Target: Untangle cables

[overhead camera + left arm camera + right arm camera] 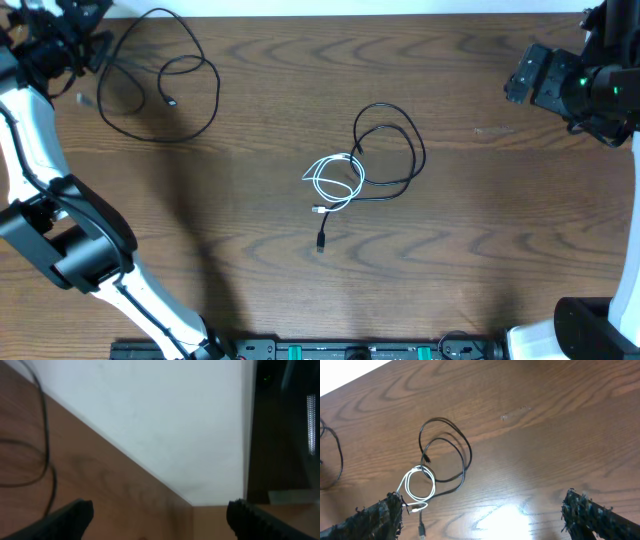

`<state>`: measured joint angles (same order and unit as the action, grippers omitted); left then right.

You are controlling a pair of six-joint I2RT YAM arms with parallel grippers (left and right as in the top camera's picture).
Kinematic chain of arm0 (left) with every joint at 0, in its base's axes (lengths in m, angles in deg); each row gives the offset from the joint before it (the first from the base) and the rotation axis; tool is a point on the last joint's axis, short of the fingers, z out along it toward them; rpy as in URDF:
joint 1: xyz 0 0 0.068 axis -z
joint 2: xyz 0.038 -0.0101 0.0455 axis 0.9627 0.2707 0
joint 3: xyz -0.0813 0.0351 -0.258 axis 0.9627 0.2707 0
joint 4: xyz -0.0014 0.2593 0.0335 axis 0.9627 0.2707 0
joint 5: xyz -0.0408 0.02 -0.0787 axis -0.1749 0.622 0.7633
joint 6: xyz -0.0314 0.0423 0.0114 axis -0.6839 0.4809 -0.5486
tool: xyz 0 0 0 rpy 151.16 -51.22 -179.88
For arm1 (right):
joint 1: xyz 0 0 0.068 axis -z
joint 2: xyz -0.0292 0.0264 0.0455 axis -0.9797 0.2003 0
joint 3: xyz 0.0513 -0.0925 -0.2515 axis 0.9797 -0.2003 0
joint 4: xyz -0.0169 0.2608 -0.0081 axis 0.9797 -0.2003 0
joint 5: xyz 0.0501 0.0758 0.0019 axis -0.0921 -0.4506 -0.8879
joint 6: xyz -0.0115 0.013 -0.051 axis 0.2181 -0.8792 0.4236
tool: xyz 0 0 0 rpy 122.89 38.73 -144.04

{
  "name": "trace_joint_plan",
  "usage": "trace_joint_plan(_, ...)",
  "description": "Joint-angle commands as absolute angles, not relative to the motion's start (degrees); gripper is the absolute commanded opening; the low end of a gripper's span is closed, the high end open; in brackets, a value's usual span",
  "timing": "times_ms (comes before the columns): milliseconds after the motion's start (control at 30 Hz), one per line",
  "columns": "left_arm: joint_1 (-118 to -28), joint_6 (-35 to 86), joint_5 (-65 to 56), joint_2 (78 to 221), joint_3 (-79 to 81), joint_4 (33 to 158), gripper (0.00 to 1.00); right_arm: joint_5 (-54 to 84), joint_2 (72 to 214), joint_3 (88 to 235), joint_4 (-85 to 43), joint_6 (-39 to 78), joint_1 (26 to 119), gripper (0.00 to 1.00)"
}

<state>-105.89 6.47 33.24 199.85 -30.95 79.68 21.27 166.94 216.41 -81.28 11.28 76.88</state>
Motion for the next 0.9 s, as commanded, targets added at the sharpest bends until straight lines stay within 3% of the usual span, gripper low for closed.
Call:
trace_joint_plan(0, -105.21, 15.45, 23.93, 201.47, -30.47, 94.33, 0.9, 21.51, 167.1, 216.43, -81.33, 11.83, 76.91, 0.99)
trace_joint_plan(100, -104.38, 26.51, 9.0, 201.56, -30.3, 106.98, 0.91, 21.51, 167.1, 216.43, -81.33, 11.83, 76.91, 0.99)
trace_joint_plan(133, -103.16, 33.9, -2.93, 201.82, -29.7, 113.17, 0.9, 21.51, 167.1, 216.43, -81.33, 11.83, 76.91, 0.99)
trace_joint_plan(233, -101.06, 41.09, -17.53, 202.24, -27.32, 116.88, 0.91, 21.51, 167.1, 216.43, -81.31, 11.83, 76.91, 0.99)
trace_joint_plan(600, -100.51, 38.49, -18.6, 202.02, -31.06, 115.48, 0.9, 21.51, 167.1, 216.43, -81.33, 11.83, 76.91, 0.99)
trace_joint_plan(733, -100.62, 31.98, 0.67, 200.99, -41.33, 111.11, 0.67, 21.51, 167.1, 216.43, -81.31, 11.83, 76.91, 0.99)
trace_joint_plan(800, -100.62, 22.03, 11.71, 200.88, -46.12, 103.33, 0.24, 21.51, 167.1, 216.43, -81.33, 11.83, 76.91, 0.99)
trace_joint_plan(833, -100.62, 17.33, 14.33, 200.88, -47.78, 99.53, 0.09, 21.51, 167.1, 216.43, -81.31, 11.83, 76.91, 0.99)
trace_joint_plan(867, -100.62, 12.79, 15.82, 200.88, -49.2, 95.51, 0.08, 21.51, 167.1, 216.43, -81.31, 11.83, 76.91, 0.99)
